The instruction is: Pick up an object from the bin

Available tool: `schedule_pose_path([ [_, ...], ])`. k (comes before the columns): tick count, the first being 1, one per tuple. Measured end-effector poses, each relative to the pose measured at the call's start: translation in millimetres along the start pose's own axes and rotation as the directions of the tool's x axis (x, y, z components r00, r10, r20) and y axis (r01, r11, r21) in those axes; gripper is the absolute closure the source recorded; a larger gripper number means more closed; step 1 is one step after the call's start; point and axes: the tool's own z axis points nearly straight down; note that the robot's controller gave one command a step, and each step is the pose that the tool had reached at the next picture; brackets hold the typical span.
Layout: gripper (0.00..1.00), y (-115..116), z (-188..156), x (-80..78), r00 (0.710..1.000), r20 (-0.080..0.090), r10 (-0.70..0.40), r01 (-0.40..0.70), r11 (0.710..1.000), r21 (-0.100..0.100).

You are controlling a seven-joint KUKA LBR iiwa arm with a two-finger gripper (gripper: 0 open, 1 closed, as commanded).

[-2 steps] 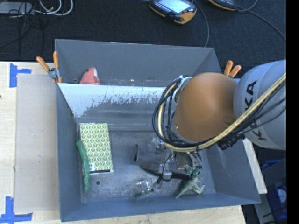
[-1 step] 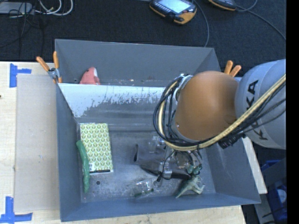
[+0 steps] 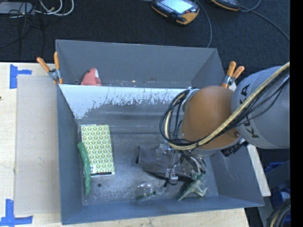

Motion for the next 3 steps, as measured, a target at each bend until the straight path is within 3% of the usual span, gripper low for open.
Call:
schedule_pose_path([
  [1, 0.00, -36, 78, -8.2, 0.971, -0.001, -0.240, 0.240, 0.971, 0.000],
  [2, 0.00, -62, 94, -12.7, 1.000, -0.003, 0.009, -0.009, 1.000, -0.001],
  [3, 0.00, -63, 93, -6.0, 0.999, -0.004, -0.045, 0.045, 0.999, 0.000],
])
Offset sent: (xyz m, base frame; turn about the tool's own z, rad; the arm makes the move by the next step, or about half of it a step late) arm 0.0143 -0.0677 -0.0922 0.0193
